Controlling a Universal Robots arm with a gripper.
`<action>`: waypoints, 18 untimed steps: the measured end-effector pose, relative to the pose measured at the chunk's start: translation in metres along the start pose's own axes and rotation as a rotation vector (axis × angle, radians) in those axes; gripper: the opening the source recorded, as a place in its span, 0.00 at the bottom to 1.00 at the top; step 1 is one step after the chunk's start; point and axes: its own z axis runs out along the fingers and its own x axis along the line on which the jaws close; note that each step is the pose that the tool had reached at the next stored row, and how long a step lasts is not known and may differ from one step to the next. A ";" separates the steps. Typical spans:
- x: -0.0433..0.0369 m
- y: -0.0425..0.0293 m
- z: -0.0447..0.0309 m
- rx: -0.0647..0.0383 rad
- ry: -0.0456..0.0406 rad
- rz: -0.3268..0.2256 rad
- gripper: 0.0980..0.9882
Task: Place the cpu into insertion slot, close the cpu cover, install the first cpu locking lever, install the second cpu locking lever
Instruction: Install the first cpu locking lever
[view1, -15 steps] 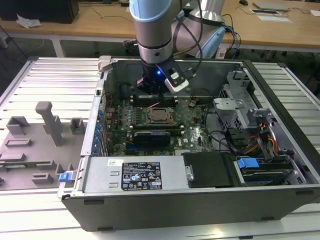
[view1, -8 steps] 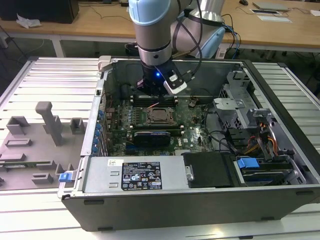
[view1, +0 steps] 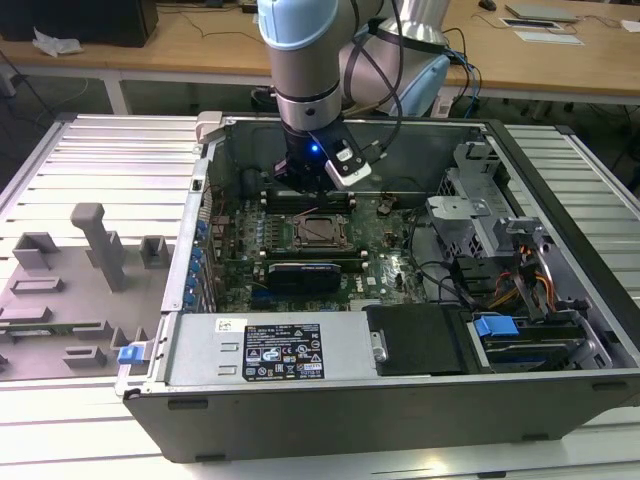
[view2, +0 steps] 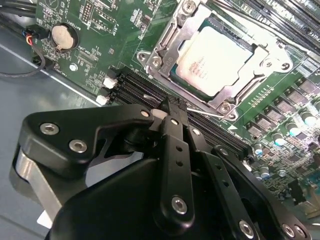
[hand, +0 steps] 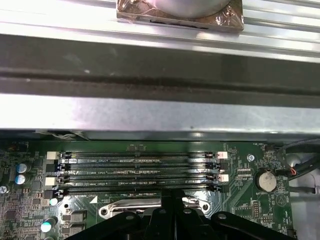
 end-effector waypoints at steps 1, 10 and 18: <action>0.0000 0.0000 0.0000 0.000 0.0000 0.000 0.01; 0.0017 0.0000 0.0032 0.010 -0.0196 0.053 0.01; 0.0019 0.0051 0.0050 0.025 -0.0262 0.089 0.01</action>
